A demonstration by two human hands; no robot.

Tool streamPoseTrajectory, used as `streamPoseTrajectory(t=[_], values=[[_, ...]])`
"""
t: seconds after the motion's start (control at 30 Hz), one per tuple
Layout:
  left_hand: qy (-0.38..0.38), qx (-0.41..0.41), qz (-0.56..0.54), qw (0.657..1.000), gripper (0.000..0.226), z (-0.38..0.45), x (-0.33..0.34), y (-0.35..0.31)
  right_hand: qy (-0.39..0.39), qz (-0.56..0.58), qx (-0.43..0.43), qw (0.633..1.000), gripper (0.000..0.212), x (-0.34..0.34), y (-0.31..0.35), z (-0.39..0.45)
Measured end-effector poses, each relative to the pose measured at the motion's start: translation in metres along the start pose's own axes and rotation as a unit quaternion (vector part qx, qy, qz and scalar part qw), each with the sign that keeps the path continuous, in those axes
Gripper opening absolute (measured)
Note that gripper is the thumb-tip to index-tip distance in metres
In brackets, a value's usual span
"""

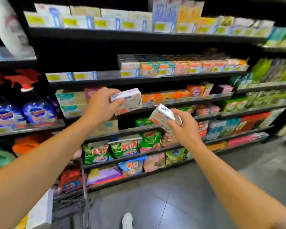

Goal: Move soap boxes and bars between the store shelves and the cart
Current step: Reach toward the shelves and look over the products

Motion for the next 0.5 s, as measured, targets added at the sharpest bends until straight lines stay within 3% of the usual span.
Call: streamPoseTrajectory(t=[0.23, 0.5], values=[[-0.022, 0.017, 0.033, 0.999, 0.028, 0.086, 0.047, -0.003, -0.009, 0.008, -0.024, 1.0, 0.043, 0.001, -0.015, 0.065], [-0.031, -0.003, 0.083, 0.996, 0.025, 0.172, 0.095, 0.039, 0.025, 0.003, -0.072, 0.997, 0.044, 0.055, -0.021, 0.157]])
Point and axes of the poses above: each hand's wrist, its own z-axis towards the middle knuckle, its own x-axis out of the palm, y = z × x, the point moved 6 cm from there along z, towards the middle knuckle, and after that the axes turned 15 degrees about -y, right-handed, at the moved point
